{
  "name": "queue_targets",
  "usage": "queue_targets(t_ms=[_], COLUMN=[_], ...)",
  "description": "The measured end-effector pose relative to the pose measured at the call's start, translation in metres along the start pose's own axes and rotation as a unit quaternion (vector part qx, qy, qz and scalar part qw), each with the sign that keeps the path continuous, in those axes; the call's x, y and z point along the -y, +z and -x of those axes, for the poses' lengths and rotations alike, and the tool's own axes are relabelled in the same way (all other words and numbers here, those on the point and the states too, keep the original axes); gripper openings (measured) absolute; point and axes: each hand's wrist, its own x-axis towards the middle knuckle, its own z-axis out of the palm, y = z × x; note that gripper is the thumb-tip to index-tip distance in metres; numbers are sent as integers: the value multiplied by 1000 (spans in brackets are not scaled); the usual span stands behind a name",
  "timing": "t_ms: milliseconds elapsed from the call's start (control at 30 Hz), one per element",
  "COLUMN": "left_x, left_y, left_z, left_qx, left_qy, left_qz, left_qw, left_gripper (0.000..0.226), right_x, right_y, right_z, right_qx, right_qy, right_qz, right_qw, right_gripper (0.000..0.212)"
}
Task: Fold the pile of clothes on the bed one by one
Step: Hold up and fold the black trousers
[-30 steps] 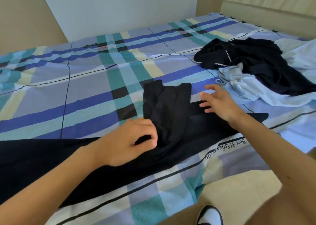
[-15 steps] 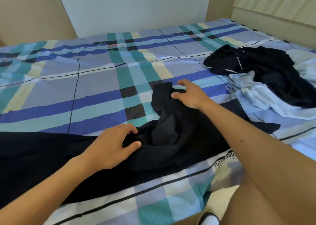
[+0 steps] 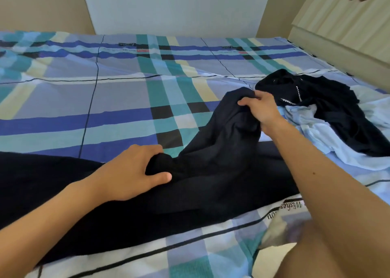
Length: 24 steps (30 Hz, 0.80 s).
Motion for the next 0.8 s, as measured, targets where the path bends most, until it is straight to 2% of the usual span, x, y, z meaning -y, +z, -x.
queue_targets(t_ms=[100,167,333,467,567,633,700,733,800], left_x=[1,10,27,37,47,52,52,51,48], left_y=[-8,-12,-15,-19,-24,-23,-20,-19,-15], left_z=[-4,-7,-10,-9,-8,-5,0,4,13], left_qx=[-2,15,103,156,138,55,-32,-37,7], left_qy=[-12,-42,-147,-149,-136,-93,-12,8,19], left_qz=[33,53,-34,-44,-66,-129,-175,-161,-138], left_qw=[999,998,983,975,979,986,984,986,990], left_gripper=[22,24,63,84,103,102,81,70,63], right_x=[14,14,1,-14,-20,-24,-29,-33,-42], right_y=[-41,-68,-117,-143,-158,-167,-170,-167,-161], right_z=[4,9,29,38,40,38,36,38,42], right_qx=[-48,-82,-152,-162,-177,-176,-142,-117,-66], right_qy=[-24,-34,-15,-9,-4,-3,5,18,60], right_qz=[-128,-170,-169,-148,-168,-188,-169,-121,28], right_qw=[990,981,974,976,970,966,975,986,996], right_gripper=[14,7,18,13,13,16,23,26,32])
